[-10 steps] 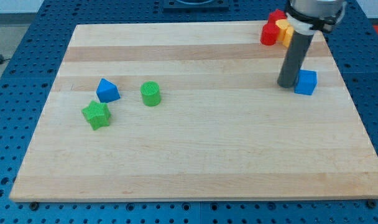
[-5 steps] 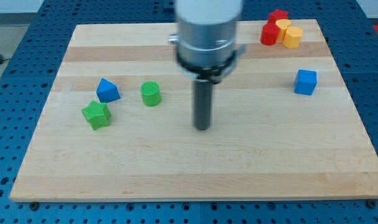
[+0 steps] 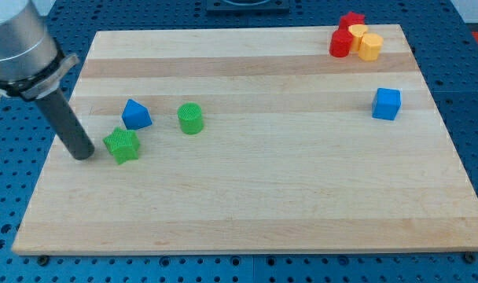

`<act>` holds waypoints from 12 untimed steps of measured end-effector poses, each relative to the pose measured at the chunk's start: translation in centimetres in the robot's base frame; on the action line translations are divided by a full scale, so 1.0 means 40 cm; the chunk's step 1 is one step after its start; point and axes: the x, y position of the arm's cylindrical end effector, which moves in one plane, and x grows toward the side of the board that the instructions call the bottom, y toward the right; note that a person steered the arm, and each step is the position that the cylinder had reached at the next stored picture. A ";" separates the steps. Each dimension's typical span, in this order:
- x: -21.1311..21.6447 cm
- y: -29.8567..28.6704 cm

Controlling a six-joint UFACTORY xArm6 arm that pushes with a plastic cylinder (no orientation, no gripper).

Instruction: Push green star into blue cube

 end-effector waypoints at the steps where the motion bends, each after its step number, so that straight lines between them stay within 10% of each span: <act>1: 0.000 0.080; 12: -0.050 0.831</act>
